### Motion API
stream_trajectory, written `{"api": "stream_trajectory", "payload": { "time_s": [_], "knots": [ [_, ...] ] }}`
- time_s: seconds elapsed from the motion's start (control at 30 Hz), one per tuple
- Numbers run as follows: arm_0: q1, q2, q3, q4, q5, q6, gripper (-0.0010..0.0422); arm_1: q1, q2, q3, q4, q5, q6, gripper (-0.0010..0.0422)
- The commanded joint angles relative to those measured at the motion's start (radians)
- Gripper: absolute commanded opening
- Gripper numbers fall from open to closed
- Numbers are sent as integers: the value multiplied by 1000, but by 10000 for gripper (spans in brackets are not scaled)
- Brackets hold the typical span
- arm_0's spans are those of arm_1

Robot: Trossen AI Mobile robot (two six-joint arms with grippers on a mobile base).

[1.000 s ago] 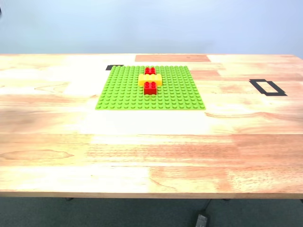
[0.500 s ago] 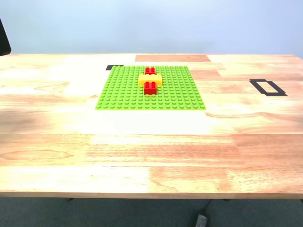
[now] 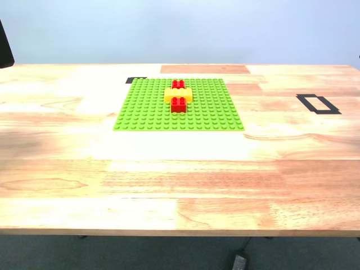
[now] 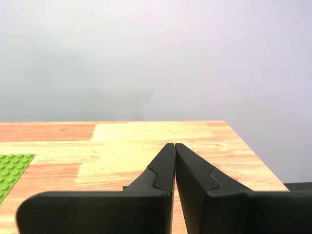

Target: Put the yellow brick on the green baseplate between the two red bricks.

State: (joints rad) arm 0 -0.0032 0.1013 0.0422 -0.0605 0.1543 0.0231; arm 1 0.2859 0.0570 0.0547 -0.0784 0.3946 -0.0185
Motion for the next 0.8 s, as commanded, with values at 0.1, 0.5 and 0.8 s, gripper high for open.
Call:
{"api": "stream_trajectory", "payload": {
  "time_s": [0.1, 0.5, 0.8],
  "knots": [
    [0, 0, 4, -11, 2, 0, 0, 0, 1, 0, 0, 0, 0, 0],
    [0, 0, 4, -10, 2, 0, 0, 1, 1, 0, 0, 1, -40, 0],
    [0, 0, 4, -10, 2, 0, 0, 0, 1, 0, 0, 1, -39, 0]
  ]
}}
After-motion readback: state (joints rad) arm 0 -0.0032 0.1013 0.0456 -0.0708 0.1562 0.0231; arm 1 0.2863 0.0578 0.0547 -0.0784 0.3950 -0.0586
